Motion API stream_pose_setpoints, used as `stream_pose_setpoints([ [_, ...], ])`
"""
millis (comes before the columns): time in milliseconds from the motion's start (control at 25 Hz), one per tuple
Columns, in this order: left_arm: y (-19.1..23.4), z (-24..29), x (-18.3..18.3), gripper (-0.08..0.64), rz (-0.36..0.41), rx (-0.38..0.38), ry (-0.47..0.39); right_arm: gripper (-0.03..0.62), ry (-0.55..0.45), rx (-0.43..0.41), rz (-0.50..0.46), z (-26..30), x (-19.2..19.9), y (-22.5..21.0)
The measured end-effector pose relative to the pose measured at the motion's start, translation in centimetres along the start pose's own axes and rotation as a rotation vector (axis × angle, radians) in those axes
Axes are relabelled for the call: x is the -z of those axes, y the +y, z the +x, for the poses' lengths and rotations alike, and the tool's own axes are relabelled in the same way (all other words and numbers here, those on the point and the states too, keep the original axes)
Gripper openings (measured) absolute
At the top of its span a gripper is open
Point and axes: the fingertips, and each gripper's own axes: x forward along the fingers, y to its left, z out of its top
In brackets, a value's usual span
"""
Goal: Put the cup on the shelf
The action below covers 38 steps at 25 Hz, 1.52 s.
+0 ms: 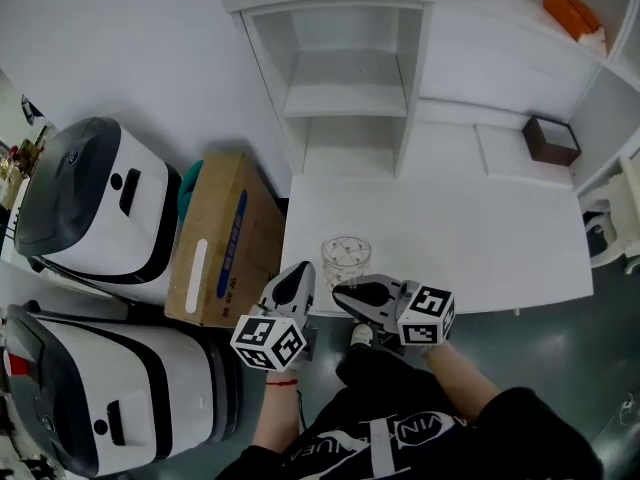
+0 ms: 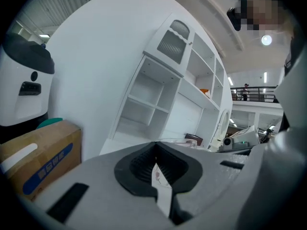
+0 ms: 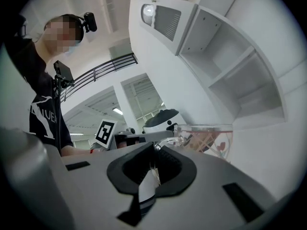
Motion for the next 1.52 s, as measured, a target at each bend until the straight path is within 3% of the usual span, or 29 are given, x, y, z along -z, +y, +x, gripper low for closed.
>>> stream_pose_setpoints([
  [400,4.3,5.4,-3.4,0.006,0.034,0.033,0.041,0.009,-0.005,0.03,-0.003,3.5,-3.0,-6.1],
  [880,8.0,7.0,-4.8,0.006,0.027,0.01,0.06,0.009,0.006,0.012,-0.01,6.7,-4.2,-8.6],
  [1520,9.4,16.0,-4.6,0.006,0.05,0.283,0.207,0.009,-0.102,0.294,0.017,6.3,-6.3,-15.8],
])
